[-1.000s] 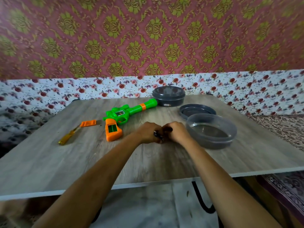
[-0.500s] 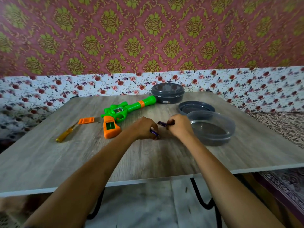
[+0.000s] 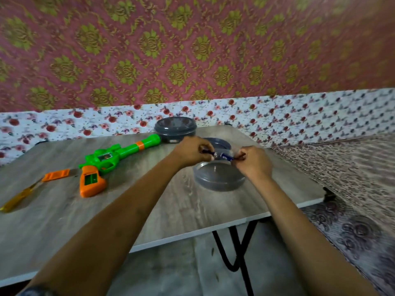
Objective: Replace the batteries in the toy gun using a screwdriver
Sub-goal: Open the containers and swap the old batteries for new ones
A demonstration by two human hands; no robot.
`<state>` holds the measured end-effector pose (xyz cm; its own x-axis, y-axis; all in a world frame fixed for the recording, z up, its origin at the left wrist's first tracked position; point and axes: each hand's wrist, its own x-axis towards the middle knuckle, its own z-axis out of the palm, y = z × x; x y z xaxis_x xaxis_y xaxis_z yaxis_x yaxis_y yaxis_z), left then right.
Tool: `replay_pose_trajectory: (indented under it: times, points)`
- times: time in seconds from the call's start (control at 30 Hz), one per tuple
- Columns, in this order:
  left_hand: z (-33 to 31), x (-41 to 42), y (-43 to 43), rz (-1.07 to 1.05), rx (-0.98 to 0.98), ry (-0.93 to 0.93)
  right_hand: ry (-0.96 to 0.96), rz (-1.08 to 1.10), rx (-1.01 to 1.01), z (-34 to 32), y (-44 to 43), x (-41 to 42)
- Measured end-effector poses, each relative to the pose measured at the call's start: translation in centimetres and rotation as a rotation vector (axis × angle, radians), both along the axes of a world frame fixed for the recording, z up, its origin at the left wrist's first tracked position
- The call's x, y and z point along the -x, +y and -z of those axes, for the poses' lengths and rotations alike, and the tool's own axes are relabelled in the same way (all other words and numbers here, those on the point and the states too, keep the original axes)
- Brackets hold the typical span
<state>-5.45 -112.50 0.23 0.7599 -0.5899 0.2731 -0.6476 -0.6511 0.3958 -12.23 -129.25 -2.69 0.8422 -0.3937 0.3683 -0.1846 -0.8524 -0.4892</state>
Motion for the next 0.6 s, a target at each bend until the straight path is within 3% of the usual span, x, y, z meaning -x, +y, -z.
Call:
replay_pose_trajectory:
  times: [0.13,0.3,0.4,0.5,0.6]
  points:
    - [1.8,-0.6,-3.9,-0.011,-0.348,-0.100,0.082,0.032,0.137,0.7,-1.3,0.7]
    - [3.0,-1.2,-5.3,0.019,-0.469,0.014,0.209,0.025,0.146,0.9,-1.3,-0.9]
    - [2.4,-1.8,-4.9,0.043,-0.387,0.113,0.221,0.000,0.087,1.3,-1.8,-1.6]
    - [1.1,-2.9,-3.8,-0.001,-0.112,0.126,0.002,-0.045,-0.020,3.0,-2.7,-1.7]
    - [0.5,-4.9,-2.7,-0.147,0.094,0.043,-0.166,-0.081,-0.336,4.6,-2.9,-1.0]
